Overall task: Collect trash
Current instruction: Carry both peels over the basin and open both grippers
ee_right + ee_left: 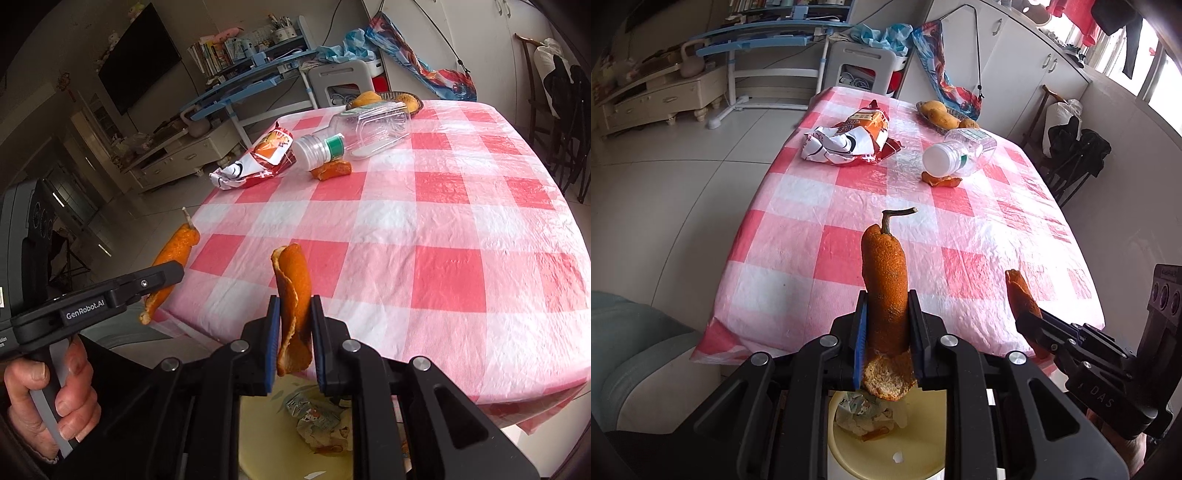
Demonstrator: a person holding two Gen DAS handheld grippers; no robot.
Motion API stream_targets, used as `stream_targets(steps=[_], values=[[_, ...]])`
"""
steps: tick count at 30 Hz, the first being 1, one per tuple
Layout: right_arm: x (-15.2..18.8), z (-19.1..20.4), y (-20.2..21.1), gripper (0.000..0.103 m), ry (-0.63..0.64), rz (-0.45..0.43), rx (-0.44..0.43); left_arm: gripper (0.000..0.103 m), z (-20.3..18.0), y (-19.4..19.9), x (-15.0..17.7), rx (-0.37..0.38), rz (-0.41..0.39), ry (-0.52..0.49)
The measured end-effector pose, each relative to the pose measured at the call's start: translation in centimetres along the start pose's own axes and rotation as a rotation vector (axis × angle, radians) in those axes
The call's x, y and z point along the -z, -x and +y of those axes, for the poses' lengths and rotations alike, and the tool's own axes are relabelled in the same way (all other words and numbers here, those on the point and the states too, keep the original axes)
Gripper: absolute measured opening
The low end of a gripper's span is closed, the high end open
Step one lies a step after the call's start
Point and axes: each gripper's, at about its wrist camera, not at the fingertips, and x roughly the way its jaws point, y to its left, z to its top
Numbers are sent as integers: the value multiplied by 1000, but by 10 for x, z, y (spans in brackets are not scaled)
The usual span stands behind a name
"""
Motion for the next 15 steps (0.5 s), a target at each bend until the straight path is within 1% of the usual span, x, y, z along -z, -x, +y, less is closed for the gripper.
stream_targets(steps=[8, 15], values=[[23, 11, 11, 17, 9, 16, -20, 19, 0, 5, 9, 1, 1, -2], [39, 18, 16, 17, 18, 38, -29, 19, -8, 15, 37, 5, 15, -28]])
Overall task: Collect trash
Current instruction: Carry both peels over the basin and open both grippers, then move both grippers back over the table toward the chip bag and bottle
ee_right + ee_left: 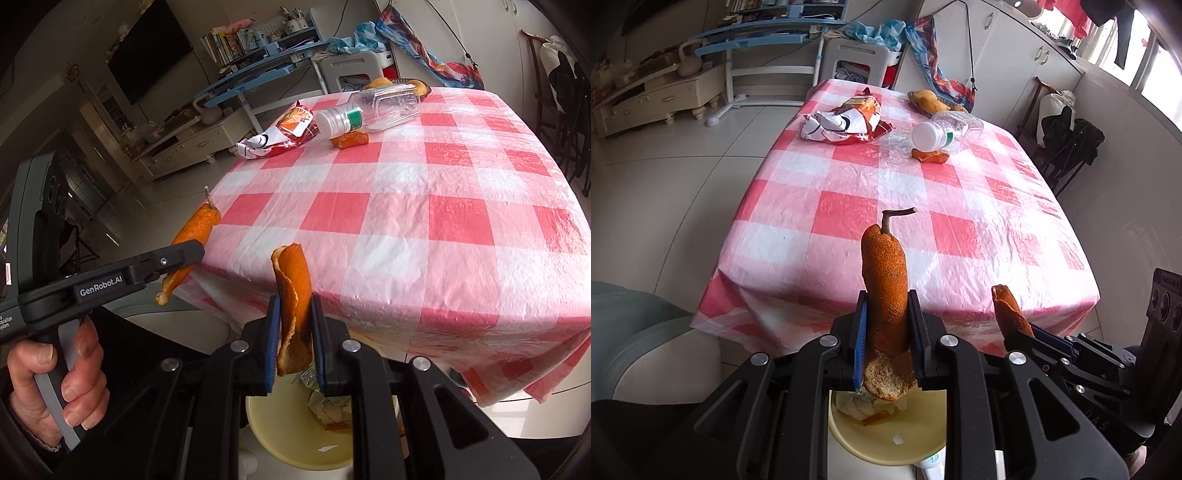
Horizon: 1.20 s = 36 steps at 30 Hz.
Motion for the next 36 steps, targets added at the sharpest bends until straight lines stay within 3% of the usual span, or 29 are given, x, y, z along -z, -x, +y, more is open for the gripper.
stream_targets(steps=[7, 10, 14, 15, 17, 23, 30, 36], values=[[24, 10, -5, 19, 11, 71, 1, 19, -18, 4, 30, 13, 45, -62], [33, 8, -7, 31, -16, 98, 3, 19, -23, 3, 42, 14, 83, -76], [34, 3, -1, 46, -46, 66, 33, 23, -29, 2, 54, -1, 124, -109], [34, 2, 1, 48, -52, 57, 39, 26, -30, 3, 55, -11, 119, -118], [34, 1, 3, 54, -64, 40, 43, 41, -32, 7, 54, -34, 88, -132], [32, -3, 12, 61, -88, -24, 67, 57, -30, 24, 48, -79, -19, -121], [32, -8, 17, 66, -94, -66, 108, 67, -26, 41, 40, -143, -132, -104], [32, -7, 11, 69, -81, -53, 133, 69, -15, 44, 36, -145, -149, -45]])
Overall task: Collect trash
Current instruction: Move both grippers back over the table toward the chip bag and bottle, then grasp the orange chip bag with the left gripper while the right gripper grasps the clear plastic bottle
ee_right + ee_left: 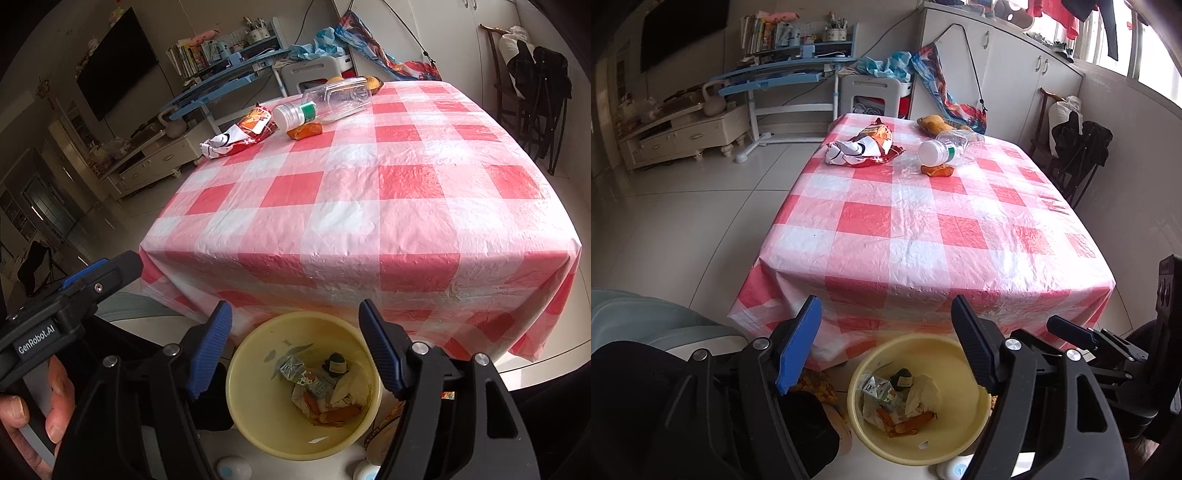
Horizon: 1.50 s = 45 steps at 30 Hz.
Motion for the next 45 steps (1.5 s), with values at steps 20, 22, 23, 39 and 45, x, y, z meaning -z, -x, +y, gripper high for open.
stream_targets(steps=[20, 22, 23, 39, 45], values=[[-34, -3, -6, 77, -41, -35, -21, 78, 20, -16, -72, 10, -62, 27], [-50, -4, -9, 79, -44, -49, -23, 78, 22, -27, -91, -2, -57, -2], [-58, -6, -12, 79, -51, -51, -27, 78, 23, -34, -100, -10, -55, -11], [-221, -42, -112, 81, -238, -43, 33, 78, 14, -173, -202, -37, 84, -196], [-251, -47, -158, 81, -263, 57, 91, 78, 16, -215, -214, -25, 153, -200]])
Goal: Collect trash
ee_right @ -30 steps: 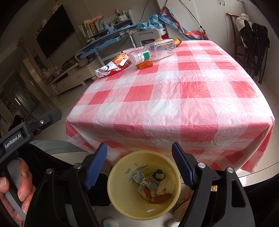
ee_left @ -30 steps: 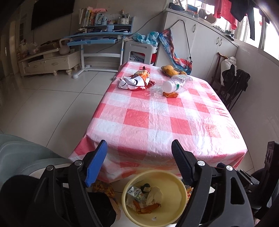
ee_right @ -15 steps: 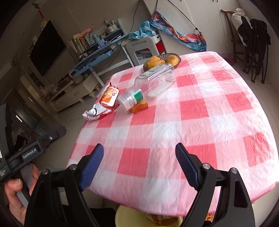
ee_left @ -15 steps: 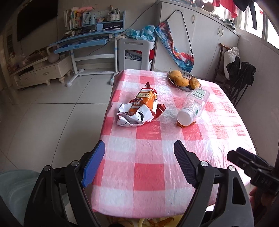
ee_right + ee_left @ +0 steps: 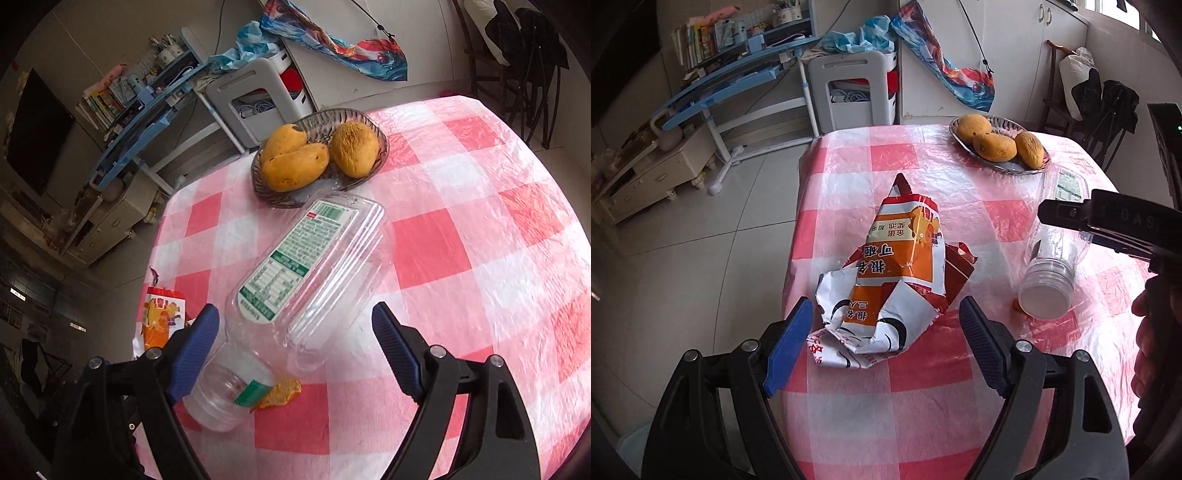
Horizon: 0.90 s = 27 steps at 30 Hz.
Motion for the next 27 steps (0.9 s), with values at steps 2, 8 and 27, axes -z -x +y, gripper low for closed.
stream_targets(steps=[2, 8, 27], values=[[-5, 2, -9, 82, 36, 25, 7, 63, -1, -7, -2, 23, 19, -10], [-13, -7, -1, 70, 148, 69, -60, 18, -4, -6, 0, 121, 52, -14], [44, -76, 77, 62, 46, 74, -190, 14, 61, 54, 62, 451, 53, 422]])
